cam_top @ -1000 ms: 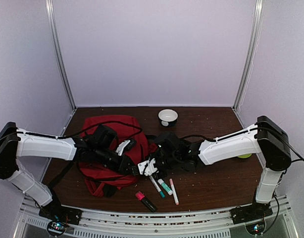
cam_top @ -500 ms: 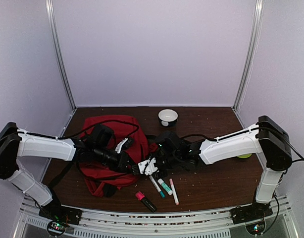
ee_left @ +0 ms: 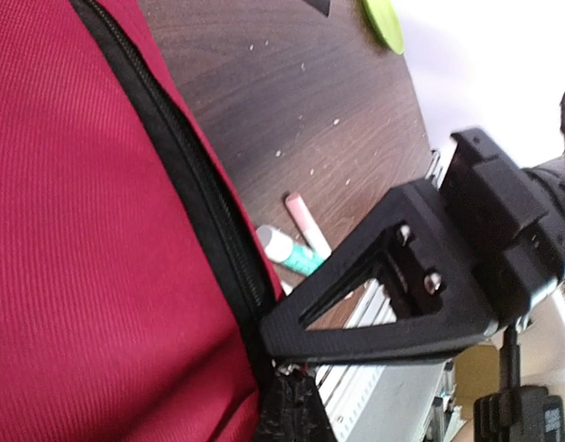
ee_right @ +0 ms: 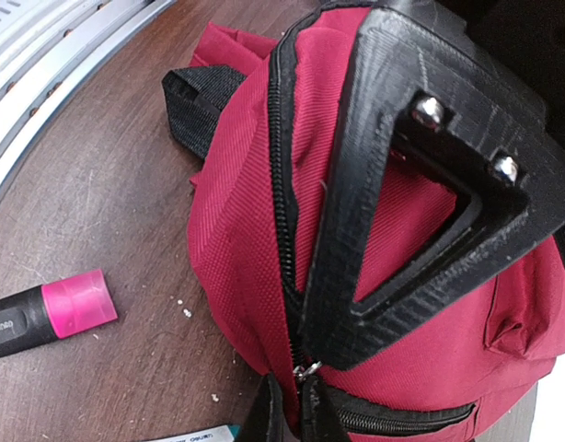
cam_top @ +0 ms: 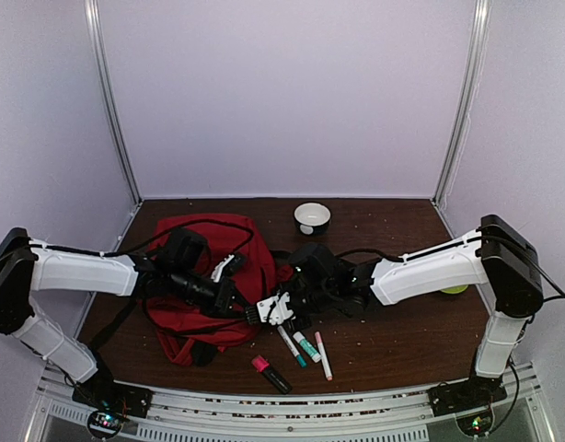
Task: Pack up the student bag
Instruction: Zip the largest pocket of the bag in the student bag.
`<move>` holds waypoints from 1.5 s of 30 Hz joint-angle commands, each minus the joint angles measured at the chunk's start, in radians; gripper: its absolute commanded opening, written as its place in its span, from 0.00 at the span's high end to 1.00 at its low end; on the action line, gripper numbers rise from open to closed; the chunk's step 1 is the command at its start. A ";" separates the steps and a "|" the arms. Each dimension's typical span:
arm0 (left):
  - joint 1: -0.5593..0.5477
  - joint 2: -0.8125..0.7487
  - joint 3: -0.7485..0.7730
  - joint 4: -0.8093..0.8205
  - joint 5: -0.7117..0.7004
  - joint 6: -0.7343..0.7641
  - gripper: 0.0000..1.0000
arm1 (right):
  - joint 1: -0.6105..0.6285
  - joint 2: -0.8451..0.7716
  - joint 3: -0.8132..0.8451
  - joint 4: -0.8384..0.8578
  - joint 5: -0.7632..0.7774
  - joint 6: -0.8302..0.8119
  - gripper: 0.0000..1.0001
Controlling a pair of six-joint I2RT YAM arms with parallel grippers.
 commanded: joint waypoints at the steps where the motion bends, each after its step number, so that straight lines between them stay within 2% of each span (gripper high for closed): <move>1: 0.017 -0.066 0.124 -0.259 -0.022 0.169 1.00 | -0.009 -0.021 0.003 -0.048 -0.031 0.014 1.00; 9: 0.019 -0.115 0.323 -0.795 -0.111 0.409 1.00 | -0.032 -0.021 -0.005 -0.058 -0.026 0.013 1.00; 12: 0.020 -0.159 0.344 -0.911 -0.162 0.434 1.00 | -0.033 -0.020 -0.007 -0.064 -0.027 0.010 1.00; 20: 0.020 -0.286 0.254 -0.914 -0.196 0.363 1.00 | -0.049 -0.038 0.038 -0.187 -0.140 0.033 1.00; 24: 0.020 -0.368 0.214 -0.992 -0.332 0.356 1.00 | -0.066 -0.028 0.040 -0.198 -0.121 0.019 1.00; 31: 0.021 -0.438 0.169 -1.158 -0.560 0.338 1.00 | -0.171 -0.005 0.080 -0.259 -0.140 0.026 1.00; 39: 0.032 -0.412 0.158 -1.181 -0.701 0.309 1.00 | -0.334 -0.038 0.089 -0.320 -0.158 0.029 1.00; 43: 0.033 -0.438 0.210 -1.145 -0.684 0.313 1.00 | -0.407 -0.037 0.112 -0.371 -0.151 -0.015 1.00; 45: 0.031 -0.443 0.263 -1.086 -0.586 0.329 1.00 | -0.404 -0.062 0.094 -0.393 -0.157 -0.054 1.00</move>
